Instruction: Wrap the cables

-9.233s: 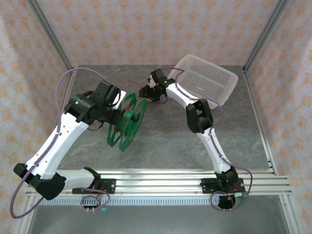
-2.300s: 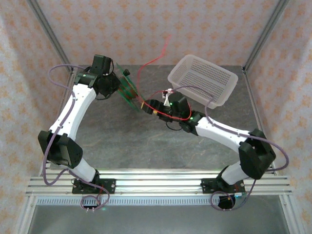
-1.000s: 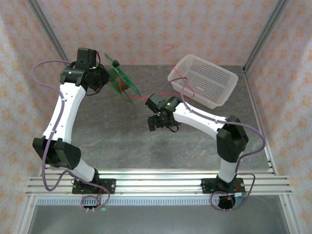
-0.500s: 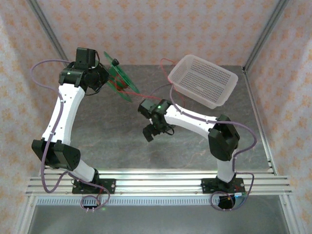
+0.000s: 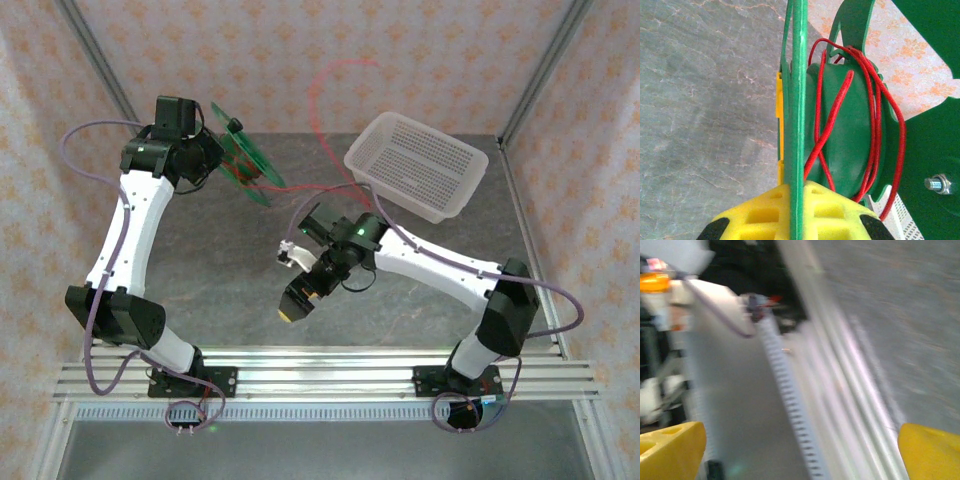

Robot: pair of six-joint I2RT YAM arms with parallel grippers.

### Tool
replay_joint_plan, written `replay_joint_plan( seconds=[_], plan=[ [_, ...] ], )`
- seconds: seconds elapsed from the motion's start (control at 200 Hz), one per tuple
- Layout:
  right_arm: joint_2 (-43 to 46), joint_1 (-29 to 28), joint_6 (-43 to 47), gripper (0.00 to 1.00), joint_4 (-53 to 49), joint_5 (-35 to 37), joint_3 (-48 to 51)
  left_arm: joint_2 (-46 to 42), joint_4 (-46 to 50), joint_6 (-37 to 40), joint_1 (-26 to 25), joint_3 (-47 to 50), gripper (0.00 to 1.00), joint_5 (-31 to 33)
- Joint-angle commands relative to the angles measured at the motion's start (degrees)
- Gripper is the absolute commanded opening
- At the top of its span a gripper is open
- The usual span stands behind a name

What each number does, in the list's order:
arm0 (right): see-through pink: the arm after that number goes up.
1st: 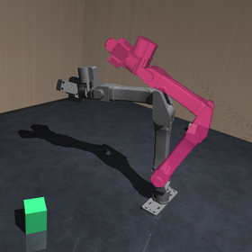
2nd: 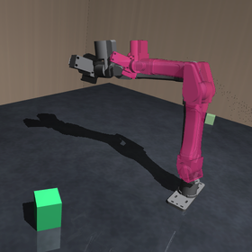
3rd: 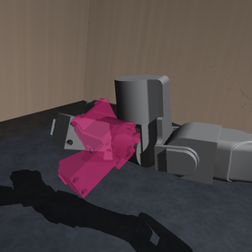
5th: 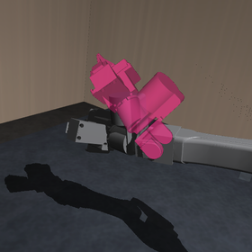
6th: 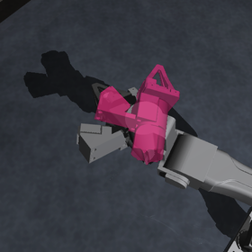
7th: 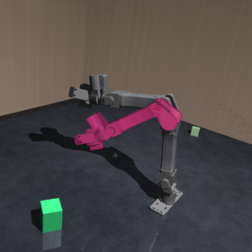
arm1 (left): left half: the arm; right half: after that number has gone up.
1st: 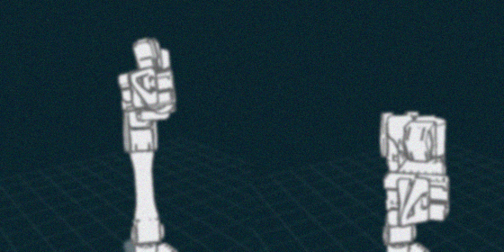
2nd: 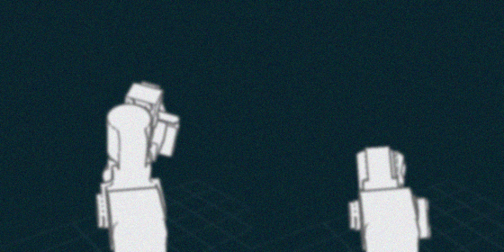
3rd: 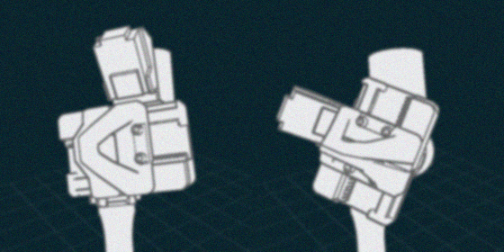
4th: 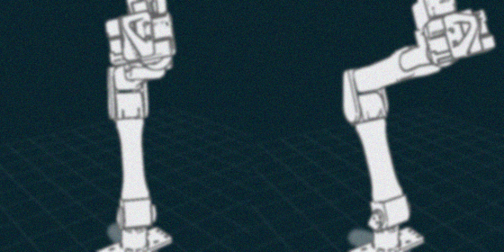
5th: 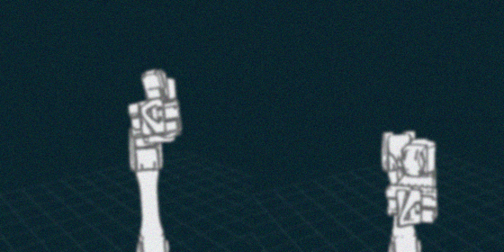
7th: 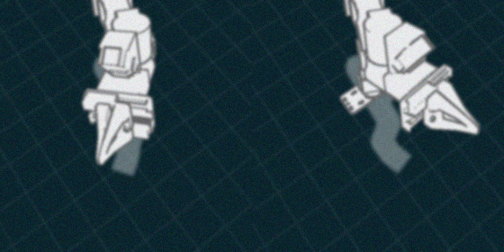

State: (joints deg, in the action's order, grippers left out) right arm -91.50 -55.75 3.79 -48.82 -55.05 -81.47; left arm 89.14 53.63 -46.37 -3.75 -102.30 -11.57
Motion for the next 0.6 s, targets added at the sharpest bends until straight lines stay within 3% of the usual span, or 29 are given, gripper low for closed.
replay_joint_plan(
  seconds=[0.0,0.08,0.145,0.4,0.596],
  plan=[
    [2.1,-0.5,-2.1,0.97,7.5,-17.9,0.2,-0.3,-3.7,0.8,0.0,-1.6,0.0,0.8],
    [-0.1,-0.9,-0.8,0.96,2.9,-12.8,-2.0,-0.2,-4.2,0.3,0.0,-1.9,0.0,-0.2],
    [-3.0,-0.9,4.5,0.96,-4.6,-13.8,-4.4,-0.1,-3.8,0.3,0.1,-2.7,0.0,-0.3],
    [4.0,-4.6,1.6,0.94,0.6,-11.5,-1.0,-0.4,-2.5,1.7,0.1,-3.3,0.0,2.3],
    [17.4,-3.9,-8.2,0.87,9.2,6.8,-1.1,-0.9,-1.7,2.7,0.1,-2.6,0.0,3.8]
  ],
)
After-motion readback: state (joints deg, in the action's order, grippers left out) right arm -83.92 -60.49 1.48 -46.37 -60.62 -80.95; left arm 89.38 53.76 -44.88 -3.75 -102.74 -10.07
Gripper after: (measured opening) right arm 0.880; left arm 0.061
